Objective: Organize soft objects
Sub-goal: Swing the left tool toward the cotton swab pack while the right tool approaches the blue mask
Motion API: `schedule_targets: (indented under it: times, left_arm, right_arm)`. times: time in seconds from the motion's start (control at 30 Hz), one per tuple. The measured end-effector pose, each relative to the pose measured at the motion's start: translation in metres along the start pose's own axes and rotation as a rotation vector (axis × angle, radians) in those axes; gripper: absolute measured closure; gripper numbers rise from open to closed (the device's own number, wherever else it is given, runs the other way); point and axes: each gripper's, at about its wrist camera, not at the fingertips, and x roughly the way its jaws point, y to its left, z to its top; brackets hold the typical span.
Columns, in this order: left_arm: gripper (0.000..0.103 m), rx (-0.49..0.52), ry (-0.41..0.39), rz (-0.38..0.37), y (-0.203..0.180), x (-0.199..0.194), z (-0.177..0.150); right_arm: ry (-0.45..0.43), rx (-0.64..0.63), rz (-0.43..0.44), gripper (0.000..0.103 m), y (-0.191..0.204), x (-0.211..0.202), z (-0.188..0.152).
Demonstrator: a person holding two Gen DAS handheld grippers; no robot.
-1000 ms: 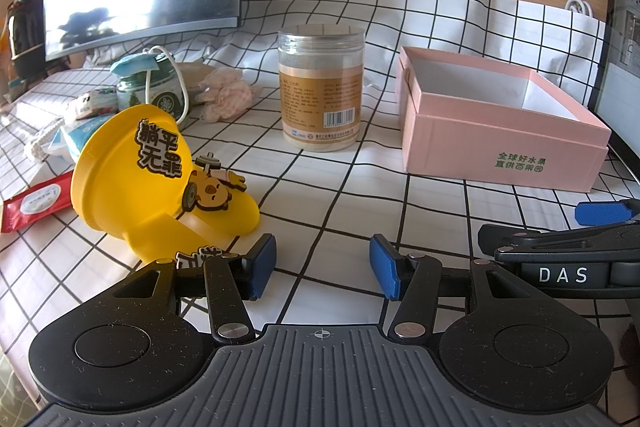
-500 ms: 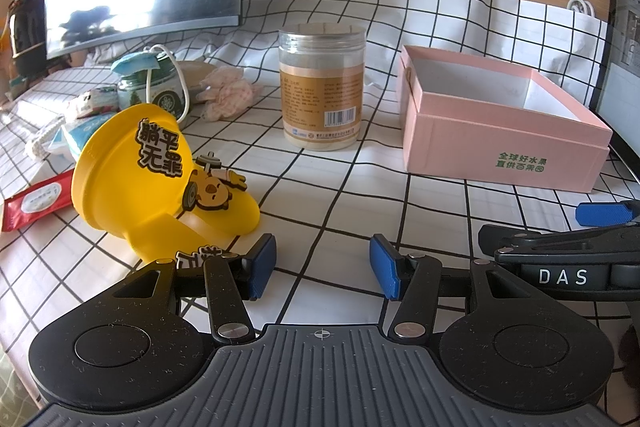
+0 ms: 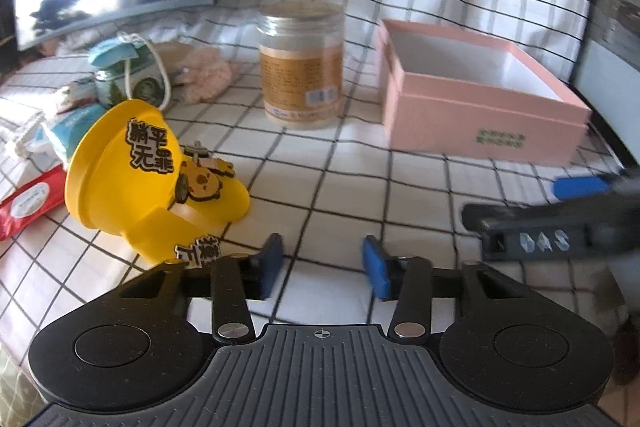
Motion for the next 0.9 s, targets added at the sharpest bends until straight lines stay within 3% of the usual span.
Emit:
schedule_targets:
  times: [0.07, 0.17, 0.3, 0.47, 0.53, 0.63, 0.73, 0.8, 0.9]
  left_arm:
    - [0.075, 0.010, 0.033, -0.065, 0.007, -0.006, -0.001]
    - [0.077, -0.018, 0.062, -0.177, 0.025, -0.022, -0.003]
    - [0.076, -0.038, 0.013, -0.215, 0.064, -0.059, 0.003]
    - [0.076, -0.036, -0.040, -0.120, 0.142, -0.081, 0.027]
    - [0.076, -0.050, -0.020, -0.049, 0.177, -0.075, 0.038]
    - [0.076, -0.151, -0.016, 0.045, 0.235, -0.061, 0.059]
    - [0.076, -0.212, -0.065, 0.098, 0.284, -0.051, 0.082]
    - [0.076, -0.272, -0.040, 0.136, 0.312, -0.031, 0.094]
    - [0.076, -0.423, -0.015, 0.103, 0.347, -0.006, 0.102]
  right_arm:
    - [0.036, 0.004, -0.003, 0.000, -0.001, 0.000, 0.005]
    - [0.082, 0.005, -0.006, 0.000, 0.000, 0.003, 0.011]
    - [0.083, 0.014, -0.015, 0.000, 0.003, 0.000, 0.007]
    - [0.160, -0.033, 0.023, 0.000, 0.019, 0.002, 0.018]
    - [0.156, -0.035, -0.017, 0.001, 0.033, -0.002, 0.021]
    - [0.105, -0.074, -0.048, 0.001, 0.059, -0.020, 0.027]
    - [0.057, -0.094, -0.073, 0.001, 0.086, -0.036, 0.043]
    - [0.044, -0.069, -0.079, 0.001, 0.101, -0.043, 0.062]
    - [0.010, -0.009, -0.039, 0.001, 0.126, -0.053, 0.102]
